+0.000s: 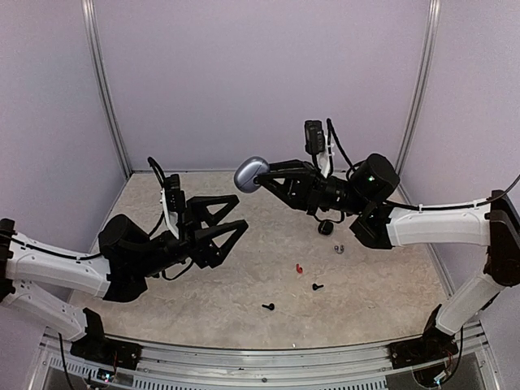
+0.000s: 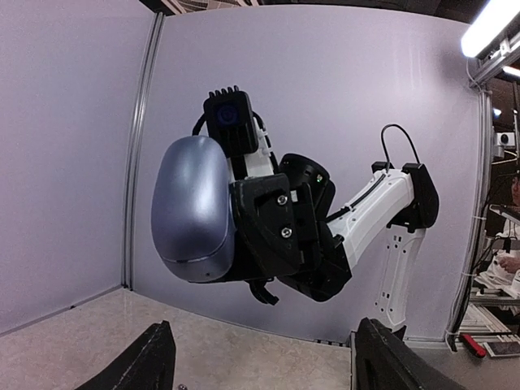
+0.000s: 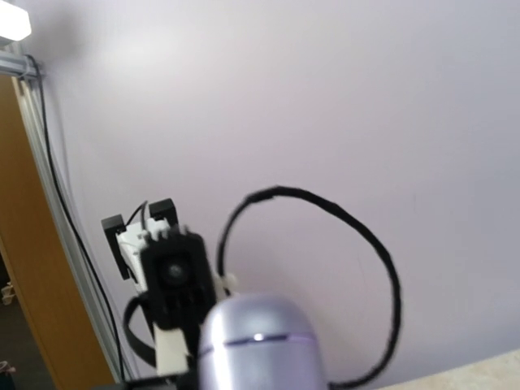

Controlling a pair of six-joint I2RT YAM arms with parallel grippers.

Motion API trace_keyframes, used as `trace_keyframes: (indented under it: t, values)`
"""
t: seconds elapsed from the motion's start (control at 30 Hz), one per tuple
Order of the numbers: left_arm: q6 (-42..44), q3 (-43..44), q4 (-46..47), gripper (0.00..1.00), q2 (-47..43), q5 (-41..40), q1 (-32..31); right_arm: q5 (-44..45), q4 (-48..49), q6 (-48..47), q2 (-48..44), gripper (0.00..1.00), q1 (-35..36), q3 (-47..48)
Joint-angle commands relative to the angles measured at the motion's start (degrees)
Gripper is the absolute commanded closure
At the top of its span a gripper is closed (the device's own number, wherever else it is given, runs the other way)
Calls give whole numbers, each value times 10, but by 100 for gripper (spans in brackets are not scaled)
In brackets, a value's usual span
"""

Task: Insert the wireless bluetooth earbuds into the charging case
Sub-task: Pass from the right arm to the left

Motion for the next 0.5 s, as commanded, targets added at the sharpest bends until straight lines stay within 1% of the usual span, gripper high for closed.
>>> trace_keyframes:
  t: [0.0,0.37,0.47]
  values:
    - [5,31,65,26,26,12,-8,19,41,-22,-1,83,16,-5]
    - [13,48,72,38,40,-28,-15,29,67,-21,-1,84,30,-34]
    - [13,48,81,40,45,-32,-16,28,72,-19,3,84,33,-34]
